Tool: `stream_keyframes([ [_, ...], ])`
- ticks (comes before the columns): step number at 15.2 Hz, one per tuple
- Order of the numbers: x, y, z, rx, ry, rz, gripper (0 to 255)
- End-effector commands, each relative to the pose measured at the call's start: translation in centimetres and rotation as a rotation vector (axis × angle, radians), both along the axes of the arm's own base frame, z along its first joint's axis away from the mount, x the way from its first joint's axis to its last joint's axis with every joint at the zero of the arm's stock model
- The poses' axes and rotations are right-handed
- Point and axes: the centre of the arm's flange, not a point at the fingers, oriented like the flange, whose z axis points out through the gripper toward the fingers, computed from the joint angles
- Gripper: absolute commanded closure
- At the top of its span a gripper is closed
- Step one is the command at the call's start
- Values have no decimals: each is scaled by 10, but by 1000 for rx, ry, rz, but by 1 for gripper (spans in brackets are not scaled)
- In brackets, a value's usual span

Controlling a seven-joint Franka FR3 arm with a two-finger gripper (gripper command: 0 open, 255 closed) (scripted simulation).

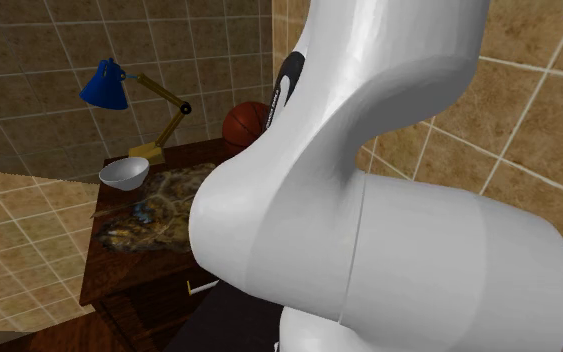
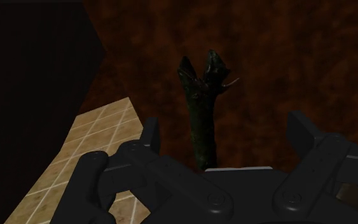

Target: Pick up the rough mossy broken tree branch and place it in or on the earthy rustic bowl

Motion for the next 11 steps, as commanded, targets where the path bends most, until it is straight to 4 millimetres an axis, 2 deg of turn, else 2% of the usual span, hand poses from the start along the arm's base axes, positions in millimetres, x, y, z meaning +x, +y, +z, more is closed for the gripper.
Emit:
stream_keyframes([
  [1, 0, 0, -12, 0, 0, 0, 0],
  [9, 0, 1, -15, 0, 0, 0, 0],
  [10, 0, 1, -15, 0, 0, 0, 255],
  [11, 0, 1, -15, 0, 0, 0, 255],
])
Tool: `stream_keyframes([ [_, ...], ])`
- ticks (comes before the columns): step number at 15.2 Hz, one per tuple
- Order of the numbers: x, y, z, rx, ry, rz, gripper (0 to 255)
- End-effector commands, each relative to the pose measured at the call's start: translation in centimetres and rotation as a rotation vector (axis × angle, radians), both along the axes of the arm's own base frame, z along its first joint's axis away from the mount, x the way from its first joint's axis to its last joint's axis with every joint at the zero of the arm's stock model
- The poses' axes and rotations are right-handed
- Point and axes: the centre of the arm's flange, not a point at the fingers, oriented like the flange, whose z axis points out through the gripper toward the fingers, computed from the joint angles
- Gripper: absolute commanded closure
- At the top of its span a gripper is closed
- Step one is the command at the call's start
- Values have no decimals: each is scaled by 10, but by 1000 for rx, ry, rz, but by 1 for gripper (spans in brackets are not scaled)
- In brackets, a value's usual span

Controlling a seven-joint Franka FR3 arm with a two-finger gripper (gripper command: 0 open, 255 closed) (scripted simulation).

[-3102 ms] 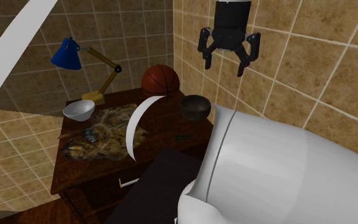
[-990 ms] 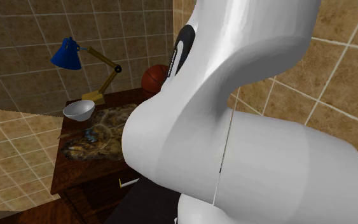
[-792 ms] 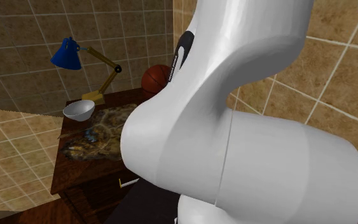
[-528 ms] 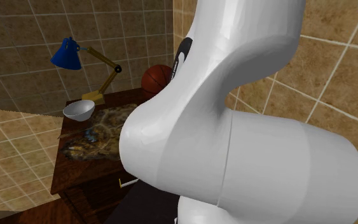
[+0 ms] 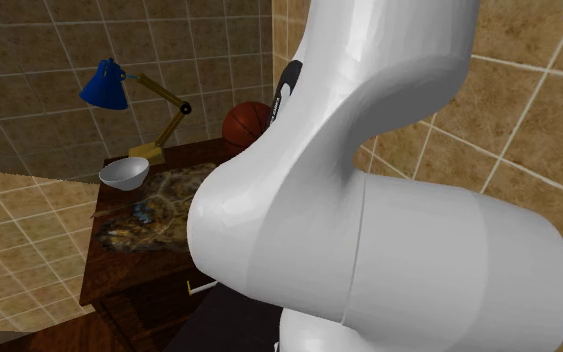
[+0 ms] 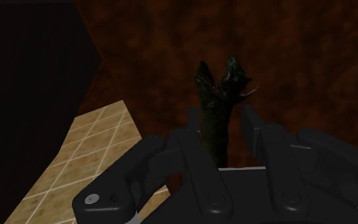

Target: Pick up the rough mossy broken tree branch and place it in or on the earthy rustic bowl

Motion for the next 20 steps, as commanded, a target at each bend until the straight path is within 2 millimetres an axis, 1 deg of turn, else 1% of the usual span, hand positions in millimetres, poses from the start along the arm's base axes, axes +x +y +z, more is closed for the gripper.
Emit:
stream_keyframes([
  [1, 0, 0, 0, 0, 0, 0, 255],
  [8, 0, 0, 0, 0, 0, 0, 255],
  [20, 0, 0, 63, 0, 0, 0, 255],
])
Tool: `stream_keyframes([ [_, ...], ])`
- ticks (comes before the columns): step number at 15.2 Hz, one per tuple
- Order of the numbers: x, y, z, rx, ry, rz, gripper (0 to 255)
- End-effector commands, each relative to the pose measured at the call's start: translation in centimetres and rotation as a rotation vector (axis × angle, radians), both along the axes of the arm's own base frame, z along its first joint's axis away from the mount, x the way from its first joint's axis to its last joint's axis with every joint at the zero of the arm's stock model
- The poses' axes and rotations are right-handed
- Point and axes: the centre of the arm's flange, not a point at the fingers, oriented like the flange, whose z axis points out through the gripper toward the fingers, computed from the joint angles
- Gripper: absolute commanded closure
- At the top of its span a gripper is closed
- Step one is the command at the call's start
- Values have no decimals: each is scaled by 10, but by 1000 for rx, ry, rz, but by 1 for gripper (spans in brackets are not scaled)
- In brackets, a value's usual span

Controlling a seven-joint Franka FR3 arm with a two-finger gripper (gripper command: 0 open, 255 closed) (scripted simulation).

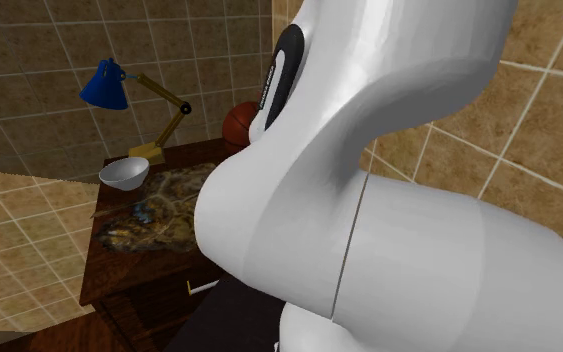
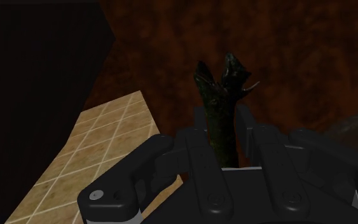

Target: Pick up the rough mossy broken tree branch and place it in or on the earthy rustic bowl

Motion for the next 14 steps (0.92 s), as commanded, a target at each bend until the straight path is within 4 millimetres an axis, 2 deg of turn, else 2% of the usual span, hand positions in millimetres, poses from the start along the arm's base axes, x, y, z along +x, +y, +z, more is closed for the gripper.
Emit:
stream_keyframes([
  [1, 1, 0, 10, 0, 0, 0, 255],
  [14, 1, 0, 79, 0, 0, 0, 255],
])
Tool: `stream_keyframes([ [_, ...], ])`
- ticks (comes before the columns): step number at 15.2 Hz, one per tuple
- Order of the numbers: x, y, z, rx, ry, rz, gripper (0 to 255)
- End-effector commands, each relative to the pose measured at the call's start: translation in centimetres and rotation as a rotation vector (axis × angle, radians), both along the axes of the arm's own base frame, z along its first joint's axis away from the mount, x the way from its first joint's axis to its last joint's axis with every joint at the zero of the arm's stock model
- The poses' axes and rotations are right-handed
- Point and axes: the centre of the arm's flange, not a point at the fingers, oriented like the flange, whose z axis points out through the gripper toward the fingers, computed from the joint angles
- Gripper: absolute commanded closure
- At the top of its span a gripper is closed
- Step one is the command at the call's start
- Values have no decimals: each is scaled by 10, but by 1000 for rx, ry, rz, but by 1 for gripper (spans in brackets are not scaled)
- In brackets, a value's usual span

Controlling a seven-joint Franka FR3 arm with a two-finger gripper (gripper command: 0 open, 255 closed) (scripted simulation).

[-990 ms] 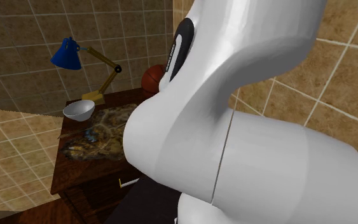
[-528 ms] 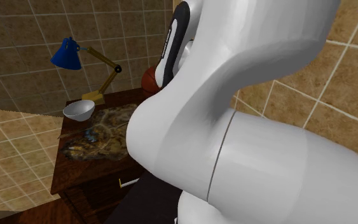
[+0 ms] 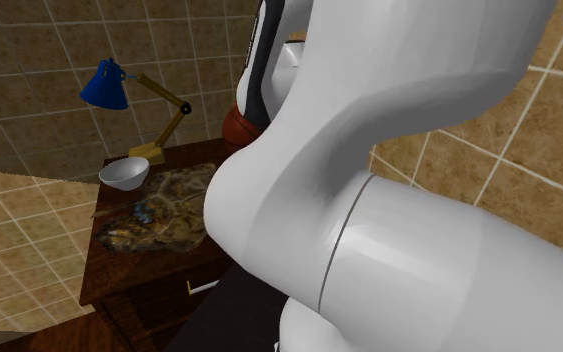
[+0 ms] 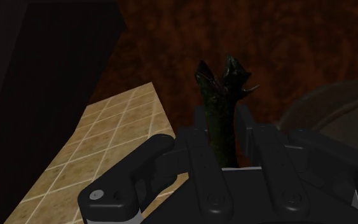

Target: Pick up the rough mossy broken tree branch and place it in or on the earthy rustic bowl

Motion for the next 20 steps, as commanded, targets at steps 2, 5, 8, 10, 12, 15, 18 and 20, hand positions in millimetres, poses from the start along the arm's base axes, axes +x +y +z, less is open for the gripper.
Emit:
stream_keyframes([
  [2, 0, 0, 16, 0, 1, 0, 255],
  [5, 0, 0, 32, 0, 1, 0, 255],
  [8, 13, 1, 39, 0, 1, 0, 255],
  [10, 39, 4, 39, 0, 1, 0, 255],
  [12, 66, 6, 40, 0, 1, 0, 255],
  [15, 105, 10, 40, 0, 1, 0, 255],
  [18, 145, 13, 41, 0, 1, 0, 255],
  [20, 171, 16, 42, 0, 1, 0, 255],
])
